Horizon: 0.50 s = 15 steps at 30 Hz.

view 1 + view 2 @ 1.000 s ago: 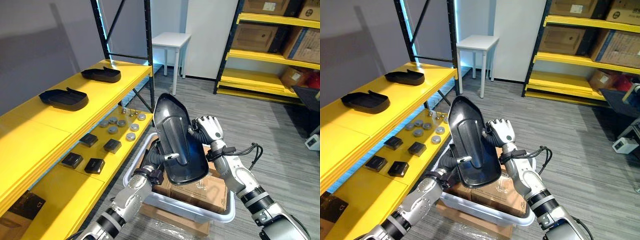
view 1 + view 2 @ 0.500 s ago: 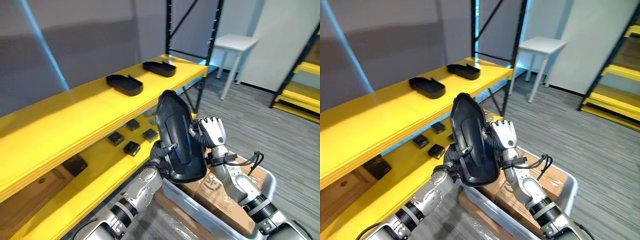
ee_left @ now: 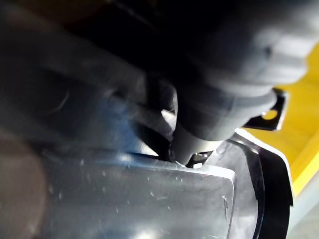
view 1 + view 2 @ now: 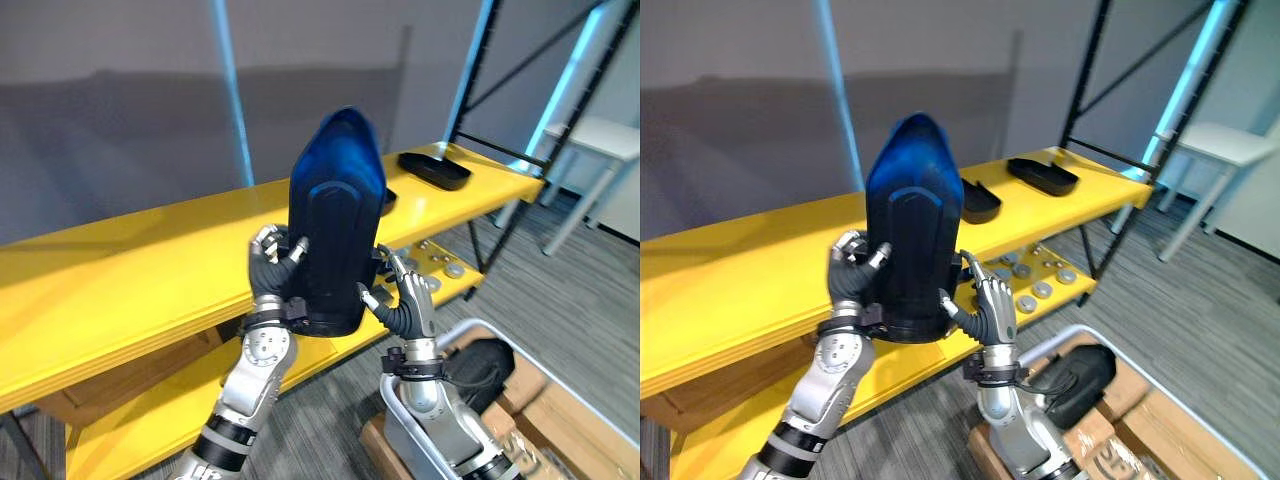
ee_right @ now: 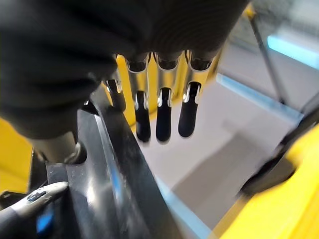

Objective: Walk over and take plastic housings, then place them on the shelf

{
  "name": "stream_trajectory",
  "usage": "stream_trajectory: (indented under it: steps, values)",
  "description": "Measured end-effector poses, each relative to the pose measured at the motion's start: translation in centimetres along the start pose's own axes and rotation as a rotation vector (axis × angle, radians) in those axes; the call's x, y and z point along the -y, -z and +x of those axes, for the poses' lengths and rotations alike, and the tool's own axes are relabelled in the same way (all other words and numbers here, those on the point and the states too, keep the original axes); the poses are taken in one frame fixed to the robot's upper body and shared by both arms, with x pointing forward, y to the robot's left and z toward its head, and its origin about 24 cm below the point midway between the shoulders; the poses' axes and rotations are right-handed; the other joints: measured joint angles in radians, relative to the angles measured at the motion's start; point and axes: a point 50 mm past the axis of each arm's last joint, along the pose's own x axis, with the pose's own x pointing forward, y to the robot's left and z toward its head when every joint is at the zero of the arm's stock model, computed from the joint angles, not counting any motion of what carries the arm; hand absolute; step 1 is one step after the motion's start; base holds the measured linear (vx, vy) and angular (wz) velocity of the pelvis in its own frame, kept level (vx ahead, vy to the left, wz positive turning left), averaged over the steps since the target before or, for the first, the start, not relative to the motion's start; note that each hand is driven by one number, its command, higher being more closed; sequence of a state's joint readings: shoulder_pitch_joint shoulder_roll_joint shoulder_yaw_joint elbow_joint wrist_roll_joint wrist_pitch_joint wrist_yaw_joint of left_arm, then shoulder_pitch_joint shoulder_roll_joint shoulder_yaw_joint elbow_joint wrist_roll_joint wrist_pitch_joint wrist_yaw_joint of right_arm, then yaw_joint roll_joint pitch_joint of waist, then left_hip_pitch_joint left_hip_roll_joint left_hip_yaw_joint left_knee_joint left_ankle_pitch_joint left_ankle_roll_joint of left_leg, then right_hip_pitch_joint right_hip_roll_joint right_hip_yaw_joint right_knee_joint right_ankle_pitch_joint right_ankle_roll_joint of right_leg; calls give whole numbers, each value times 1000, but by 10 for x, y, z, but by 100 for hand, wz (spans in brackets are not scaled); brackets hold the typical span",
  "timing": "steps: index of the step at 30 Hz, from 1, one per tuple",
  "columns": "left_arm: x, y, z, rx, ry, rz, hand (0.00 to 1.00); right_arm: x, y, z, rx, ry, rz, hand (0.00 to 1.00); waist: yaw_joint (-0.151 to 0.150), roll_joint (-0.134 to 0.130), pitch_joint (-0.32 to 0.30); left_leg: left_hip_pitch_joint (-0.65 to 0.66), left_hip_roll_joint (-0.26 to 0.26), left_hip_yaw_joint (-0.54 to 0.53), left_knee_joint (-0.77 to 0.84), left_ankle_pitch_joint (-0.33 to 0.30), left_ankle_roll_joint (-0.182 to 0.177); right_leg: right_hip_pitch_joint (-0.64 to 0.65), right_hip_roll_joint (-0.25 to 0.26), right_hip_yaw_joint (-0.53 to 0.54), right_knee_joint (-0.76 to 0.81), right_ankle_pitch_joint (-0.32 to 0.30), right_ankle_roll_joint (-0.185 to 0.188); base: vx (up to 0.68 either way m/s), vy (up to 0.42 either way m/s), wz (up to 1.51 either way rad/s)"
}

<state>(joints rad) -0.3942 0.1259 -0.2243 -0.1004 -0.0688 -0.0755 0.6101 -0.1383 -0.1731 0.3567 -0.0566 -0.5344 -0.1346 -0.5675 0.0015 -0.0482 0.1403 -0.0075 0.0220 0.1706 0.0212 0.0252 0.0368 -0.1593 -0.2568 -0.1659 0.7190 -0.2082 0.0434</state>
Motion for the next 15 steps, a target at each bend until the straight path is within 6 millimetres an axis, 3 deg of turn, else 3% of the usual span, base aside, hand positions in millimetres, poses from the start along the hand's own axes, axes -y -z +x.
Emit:
stream_trajectory:
  steps: [2, 3, 4, 5, 6, 9, 15]
  values:
    - [-16, -2, 0, 36, -87, 58, 100, 8, 22, -21, -162, 42, 15, 0, -20, -4, -3, 4, -12, -73, 2, 7, -6, -24, 99, 103, -287, 3, 9, 244, -120, 144]
    - [-23, 0, -1, 41, -118, 93, 100, 14, 31, -31, -228, 67, 9, 0, -32, -11, -7, 6, -24, -97, 4, 7, -7, -21, 122, 129, -399, 51, 15, 270, -203, 151]
    - [-32, 3, -4, 41, -145, 144, 100, 22, 42, -45, -311, 98, 0, 0, -38, -43, -22, 9, -58, -129, 5, -3, -21, -22, 119, 143, -504, 256, 21, 223, -195, 113]
    - [-37, 6, -7, 35, -162, 173, 100, 26, 47, -50, -335, 102, -16, 0, -37, -40, -24, 17, -66, -141, 4, -14, -36, -14, 109, 123, -500, 230, 23, 248, -171, 74]
    - [-46, 14, -16, 7, -204, 237, 100, 32, 54, -59, -376, 98, -31, 0, -31, -9, -32, 11, -33, -147, 15, -31, -57, 28, 131, 108, -574, 241, 16, 199, -107, 23]
    - [-52, 18, -20, -22, -238, 273, 100, 38, 59, -68, -417, 96, -36, 0, -35, -3, -33, 5, 7, -153, 17, -52, -78, 76, 174, 89, -680, 278, 1, 201, -87, 1]
    - [-43, 20, -14, -37, -251, 249, 100, 55, 63, -89, -517, 99, 60, 0, -77, 14, -23, -21, 13, -176, 12, -52, -79, 87, 175, 44, -711, 279, 0, 89, -15, 20]
